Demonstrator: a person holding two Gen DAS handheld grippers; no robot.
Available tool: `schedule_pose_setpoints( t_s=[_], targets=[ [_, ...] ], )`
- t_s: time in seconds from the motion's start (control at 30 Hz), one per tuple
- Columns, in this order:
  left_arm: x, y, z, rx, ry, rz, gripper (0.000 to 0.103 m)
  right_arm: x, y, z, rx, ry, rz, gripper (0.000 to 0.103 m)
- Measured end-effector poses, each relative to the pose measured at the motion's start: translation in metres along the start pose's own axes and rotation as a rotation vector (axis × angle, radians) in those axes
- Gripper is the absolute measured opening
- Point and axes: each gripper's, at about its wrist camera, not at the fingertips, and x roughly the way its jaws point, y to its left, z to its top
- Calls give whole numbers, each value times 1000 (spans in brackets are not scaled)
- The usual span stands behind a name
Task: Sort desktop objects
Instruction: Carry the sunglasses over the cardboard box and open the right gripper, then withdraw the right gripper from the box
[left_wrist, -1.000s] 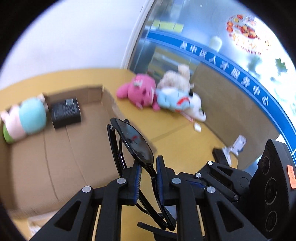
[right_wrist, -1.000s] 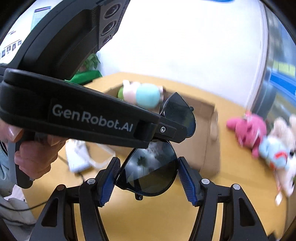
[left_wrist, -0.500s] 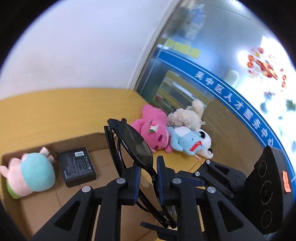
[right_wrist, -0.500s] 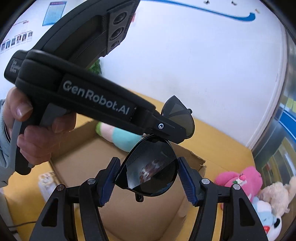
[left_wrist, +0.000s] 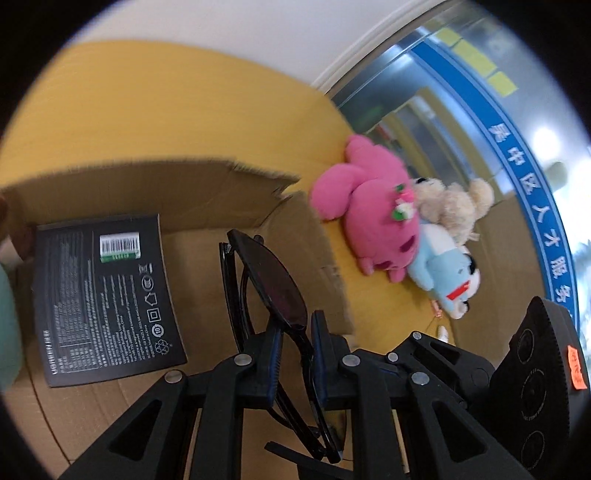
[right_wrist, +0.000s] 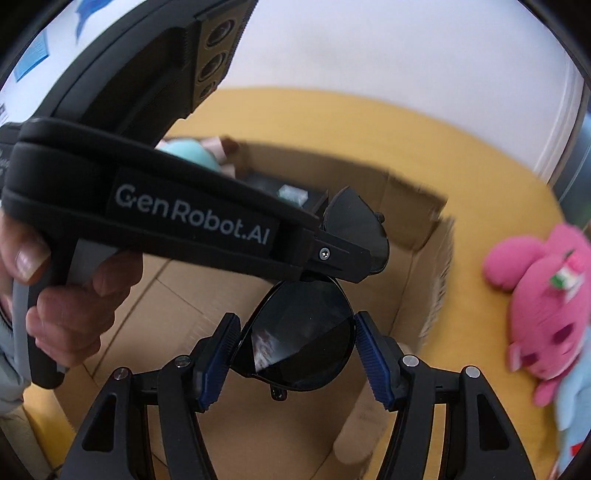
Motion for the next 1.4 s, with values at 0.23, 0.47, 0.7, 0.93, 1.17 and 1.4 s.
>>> schedule_pose_setpoints(
  t_s=[0.23, 0.47, 0.7, 0.93, 1.17, 1.4],
  targets=[
    [30, 18, -5, -55, 89, 17, 14, 32, -11, -2, 49, 114, 27, 62],
    [55, 30, -12, -100, 170, 38, 14, 48, -9, 2, 23, 197, -42, 61],
    [37, 16, -14, -59, 136, 85, 18, 44, -10, -1, 48, 207, -60, 67],
    [-59, -31, -39, 127, -82, 150, 36, -28, 13, -16, 28, 7, -212, 90],
    [-208, -57, -131, 247, -469, 380, 76, -133, 96, -69, 48, -318, -277, 103],
    [-302, -41, -221, 229, -601, 523, 80, -181, 182, -99, -36, -464, -299, 103]
  ],
)
